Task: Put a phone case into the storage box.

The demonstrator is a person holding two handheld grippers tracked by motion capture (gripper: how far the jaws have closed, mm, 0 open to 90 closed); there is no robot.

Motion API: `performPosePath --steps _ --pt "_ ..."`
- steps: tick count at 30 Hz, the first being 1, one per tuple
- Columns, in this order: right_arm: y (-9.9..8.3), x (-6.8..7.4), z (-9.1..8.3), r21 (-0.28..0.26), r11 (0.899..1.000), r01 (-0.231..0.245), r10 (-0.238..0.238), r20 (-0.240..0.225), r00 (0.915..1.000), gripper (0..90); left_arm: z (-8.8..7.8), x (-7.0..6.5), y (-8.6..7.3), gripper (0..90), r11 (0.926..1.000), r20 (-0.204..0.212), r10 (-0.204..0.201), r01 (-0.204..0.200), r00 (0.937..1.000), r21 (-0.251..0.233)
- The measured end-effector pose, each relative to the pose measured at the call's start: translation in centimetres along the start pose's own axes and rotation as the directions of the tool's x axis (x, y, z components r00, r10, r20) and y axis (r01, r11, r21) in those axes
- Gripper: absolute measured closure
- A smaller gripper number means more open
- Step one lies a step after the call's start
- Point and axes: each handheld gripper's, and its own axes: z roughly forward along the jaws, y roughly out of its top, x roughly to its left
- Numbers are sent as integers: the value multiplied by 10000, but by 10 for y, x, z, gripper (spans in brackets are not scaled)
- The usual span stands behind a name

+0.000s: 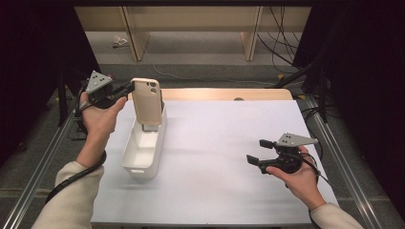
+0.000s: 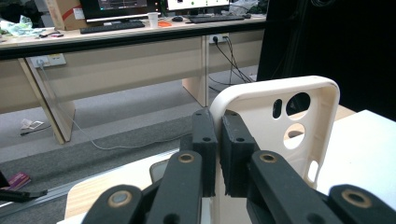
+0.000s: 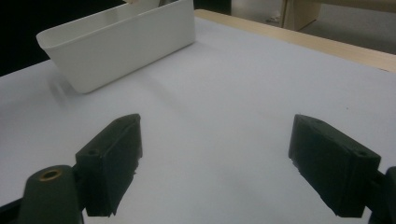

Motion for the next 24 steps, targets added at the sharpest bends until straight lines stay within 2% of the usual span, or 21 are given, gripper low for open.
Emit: performPosePath --steps 18,24 --pt "0 0 0 0 10000 -1 1 -10 10000 183 10 8 -14 848 9995 -147 87 -83 9999 301" --pt "0 0 0 -3 10000 0 0 -25 10000 183 15 11 -18 848 9983 -111 291 -286 9995 501"
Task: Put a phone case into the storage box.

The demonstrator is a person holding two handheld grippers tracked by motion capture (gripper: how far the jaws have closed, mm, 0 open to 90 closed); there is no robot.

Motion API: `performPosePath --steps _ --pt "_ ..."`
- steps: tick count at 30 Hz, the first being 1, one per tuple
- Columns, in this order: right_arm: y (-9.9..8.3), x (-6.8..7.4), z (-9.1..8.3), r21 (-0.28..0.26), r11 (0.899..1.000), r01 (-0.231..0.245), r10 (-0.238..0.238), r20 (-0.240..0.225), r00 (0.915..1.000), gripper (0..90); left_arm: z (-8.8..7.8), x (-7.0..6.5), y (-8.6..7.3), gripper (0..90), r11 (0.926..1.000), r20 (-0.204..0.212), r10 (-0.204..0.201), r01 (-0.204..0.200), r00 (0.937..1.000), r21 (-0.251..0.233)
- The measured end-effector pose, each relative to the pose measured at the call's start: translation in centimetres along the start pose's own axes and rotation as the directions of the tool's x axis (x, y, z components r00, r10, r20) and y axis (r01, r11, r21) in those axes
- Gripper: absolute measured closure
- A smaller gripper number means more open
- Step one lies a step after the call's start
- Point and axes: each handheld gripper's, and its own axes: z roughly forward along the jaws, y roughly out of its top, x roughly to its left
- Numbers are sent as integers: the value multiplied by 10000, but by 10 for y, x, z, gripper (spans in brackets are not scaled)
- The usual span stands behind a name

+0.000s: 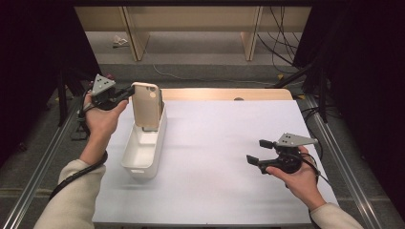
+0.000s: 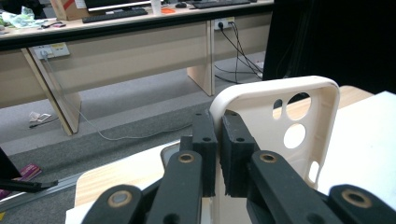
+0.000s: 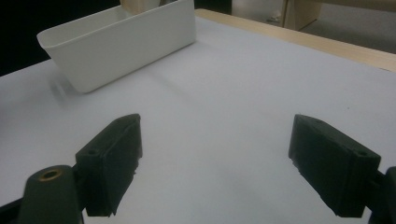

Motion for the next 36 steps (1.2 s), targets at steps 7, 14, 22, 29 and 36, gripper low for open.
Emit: performPosePath --steps 7,14,22,29,36 --pt "0 0 0 -7 10000 2 -2 8 10000 183 7 3 -8 848 9999 13 -59 59 10000 113" --pt "0 0 0 9 10000 1 -1 6 10000 183 12 4 -17 848 9996 87 24 -27 10000 278" --pt "0 0 0 2 10000 5 -5 -5 10000 183 18 7 -28 847 9986 144 16 -24 9999 519" --pt "0 0 0 4 10000 0 0 -14 10000 183 23 9 -37 847 9982 170 -128 118 9998 588" --pt "0 -1 0 19 10000 0 0 -12 10000 183 25 11 -44 846 9977 196 -190 176 9996 659"
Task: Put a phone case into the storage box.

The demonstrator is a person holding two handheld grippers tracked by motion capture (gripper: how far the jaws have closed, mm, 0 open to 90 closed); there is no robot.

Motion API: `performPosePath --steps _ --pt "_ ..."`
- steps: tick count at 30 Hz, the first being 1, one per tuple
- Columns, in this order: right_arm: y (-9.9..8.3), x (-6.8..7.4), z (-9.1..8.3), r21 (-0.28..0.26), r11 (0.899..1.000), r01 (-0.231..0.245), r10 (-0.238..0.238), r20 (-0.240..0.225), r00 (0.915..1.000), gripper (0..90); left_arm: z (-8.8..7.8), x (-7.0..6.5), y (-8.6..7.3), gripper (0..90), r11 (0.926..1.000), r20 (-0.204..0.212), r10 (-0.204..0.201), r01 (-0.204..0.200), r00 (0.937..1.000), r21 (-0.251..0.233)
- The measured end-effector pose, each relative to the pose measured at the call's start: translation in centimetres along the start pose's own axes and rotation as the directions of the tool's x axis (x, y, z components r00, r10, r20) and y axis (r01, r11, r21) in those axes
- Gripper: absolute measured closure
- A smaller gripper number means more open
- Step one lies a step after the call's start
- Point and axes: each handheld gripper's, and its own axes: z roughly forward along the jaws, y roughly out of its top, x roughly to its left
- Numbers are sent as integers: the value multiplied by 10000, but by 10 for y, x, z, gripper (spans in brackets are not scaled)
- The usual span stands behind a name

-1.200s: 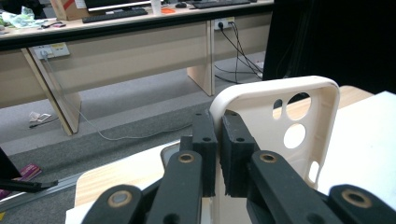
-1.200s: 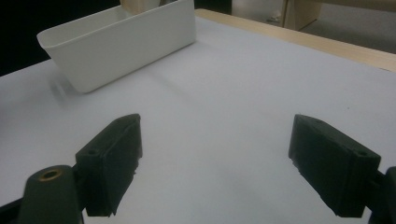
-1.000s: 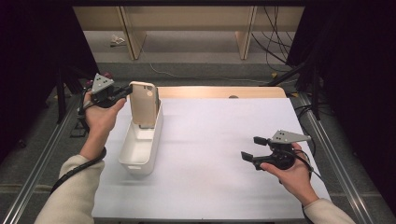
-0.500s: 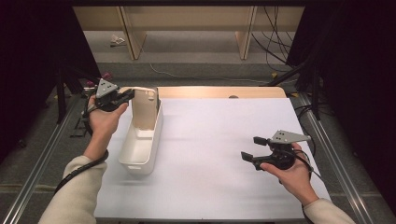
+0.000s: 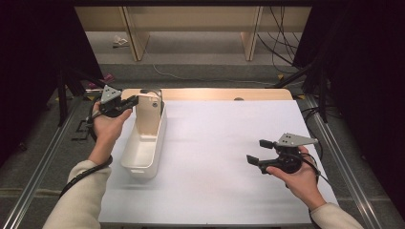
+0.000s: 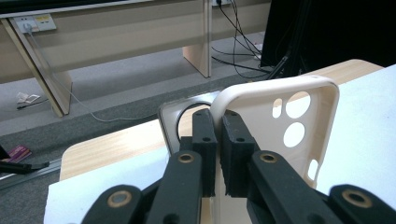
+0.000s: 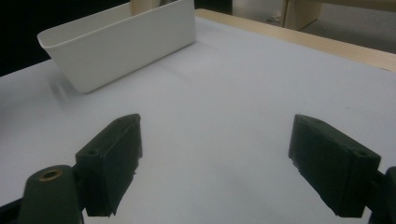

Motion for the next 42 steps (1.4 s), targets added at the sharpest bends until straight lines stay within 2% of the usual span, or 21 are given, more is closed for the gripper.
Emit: performPosePath --steps 19,42 --pt "0 0 0 20 10000 3 -3 -15 10000 183 7 5 -13 844 9996 -136 -166 169 9998 230" --pt "0 -1 0 24 10000 -13 13 -36 10000 184 15 11 -16 821 9984 -255 -68 82 9997 553"
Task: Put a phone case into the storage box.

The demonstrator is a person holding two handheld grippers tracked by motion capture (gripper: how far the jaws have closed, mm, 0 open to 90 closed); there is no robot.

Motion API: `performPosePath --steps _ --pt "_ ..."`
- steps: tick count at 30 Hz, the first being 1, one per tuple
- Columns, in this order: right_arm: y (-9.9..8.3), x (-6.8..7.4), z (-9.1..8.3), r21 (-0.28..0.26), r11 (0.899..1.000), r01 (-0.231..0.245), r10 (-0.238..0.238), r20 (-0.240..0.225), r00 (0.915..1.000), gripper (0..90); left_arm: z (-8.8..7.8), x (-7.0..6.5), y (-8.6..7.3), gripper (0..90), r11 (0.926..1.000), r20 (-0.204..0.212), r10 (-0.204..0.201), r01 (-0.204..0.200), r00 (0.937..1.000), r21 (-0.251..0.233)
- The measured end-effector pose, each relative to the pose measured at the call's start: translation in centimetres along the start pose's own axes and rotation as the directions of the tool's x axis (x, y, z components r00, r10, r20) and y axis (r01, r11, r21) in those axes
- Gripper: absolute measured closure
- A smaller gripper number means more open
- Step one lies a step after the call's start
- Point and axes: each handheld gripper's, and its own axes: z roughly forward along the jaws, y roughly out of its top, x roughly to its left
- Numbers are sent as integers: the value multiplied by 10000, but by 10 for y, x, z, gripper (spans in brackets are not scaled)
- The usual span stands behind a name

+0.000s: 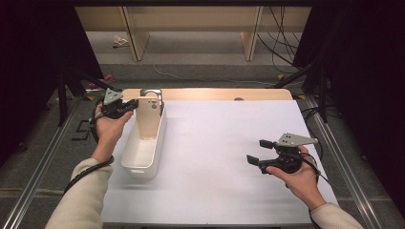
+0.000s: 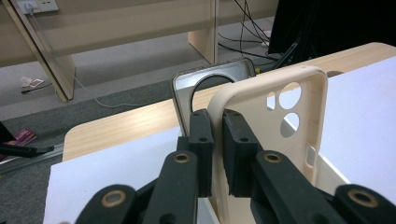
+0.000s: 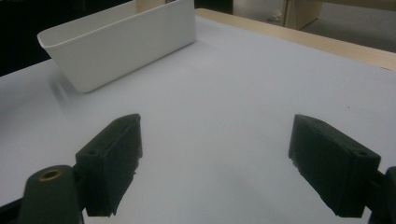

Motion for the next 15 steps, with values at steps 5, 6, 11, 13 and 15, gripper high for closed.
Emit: performPosePath --steps 5,6,11,13,15 --pt "0 0 0 0 10000 -1 1 1 10000 184 3 2 1 817 10000 -21 52 -52 10000 78" --pt "0 0 0 0 10000 -4 4 -1 10000 184 4 2 1 816 9999 -32 51 -51 10000 98" --pt "0 0 0 2 10000 -8 8 12 10000 184 8 3 2 813 9997 -10 76 -76 10000 213" --pt "0 0 0 5 10000 -5 5 13 10000 184 10 4 3 813 9997 -22 75 -75 10000 244" --pt "0 0 0 13 10000 6 -6 4 10000 184 12 5 3 812 9997 -37 36 -35 10000 259"
